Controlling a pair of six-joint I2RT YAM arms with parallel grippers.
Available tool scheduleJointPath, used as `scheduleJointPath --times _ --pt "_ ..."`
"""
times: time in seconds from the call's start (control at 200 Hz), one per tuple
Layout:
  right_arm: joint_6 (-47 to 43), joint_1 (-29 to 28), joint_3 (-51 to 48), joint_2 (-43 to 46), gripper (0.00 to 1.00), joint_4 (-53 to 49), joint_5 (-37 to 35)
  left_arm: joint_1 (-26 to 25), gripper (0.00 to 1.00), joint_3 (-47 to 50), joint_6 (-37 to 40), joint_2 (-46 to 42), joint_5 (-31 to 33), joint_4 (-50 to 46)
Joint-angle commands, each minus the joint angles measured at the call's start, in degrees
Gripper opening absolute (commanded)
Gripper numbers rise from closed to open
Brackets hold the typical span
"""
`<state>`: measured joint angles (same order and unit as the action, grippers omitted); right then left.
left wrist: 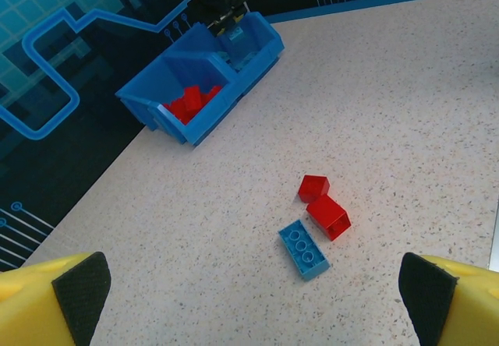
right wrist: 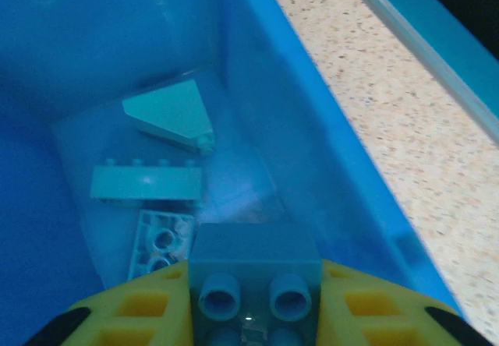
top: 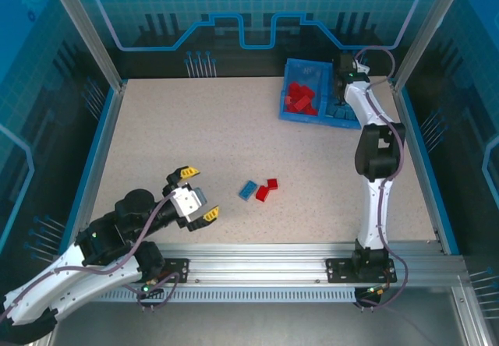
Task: Sort the legos into containers by color
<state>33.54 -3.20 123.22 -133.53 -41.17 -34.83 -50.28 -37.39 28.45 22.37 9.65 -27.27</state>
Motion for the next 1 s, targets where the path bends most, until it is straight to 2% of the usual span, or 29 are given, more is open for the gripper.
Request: scheduleJointPath --times 0.0,0.115,0.305,0.5,0.67,0.735,0.84,0.995 --pt "0.0 0.3 8.8 -4.4 0.48 -8.3 0.8 1.0 0.99 0.4 -0.9 1.2 1.3 1.8" --pt "0.2 0.0 11.4 -5.1 0.59 -10.5 1.2 1.3 0.99 0.1 -0.8 2.9 3.8 0.9" --pt "-0.1 -0.1 6.7 -0.2 0.60 -11.4 2.4 1.3 0.99 -0.4 -1.3 4.5 4.5 0.4" --pt "0.4 -1.3 -11.5 14.3 0.61 -5.0 5.9 1.4 0.99 -0.9 -3.3 6.5 7.5 0.5" --pt "1.2 -3.4 -29.9 29.7 0.66 1.6 9.2 2.1 0.99 -3.4 -11.9 10.2 11.9 0.5" --pt "0.5 -4.7 -35.7 35.5 0.69 2.6 11.3 2.4 0.99 -4.1 -14.9 11.9 11.7 0.7" --pt "-3.7 -7.7 -44.7 45.3 0.74 4.9 18.9 2.4 0.99 -7.1 -21.3 16.6 10.3 -0.6" --pt "-10.4 -13.6 -56.3 58.2 0.79 7.5 30.4 2.4 0.99 -6.6 -30.0 21.3 7.0 3.2"
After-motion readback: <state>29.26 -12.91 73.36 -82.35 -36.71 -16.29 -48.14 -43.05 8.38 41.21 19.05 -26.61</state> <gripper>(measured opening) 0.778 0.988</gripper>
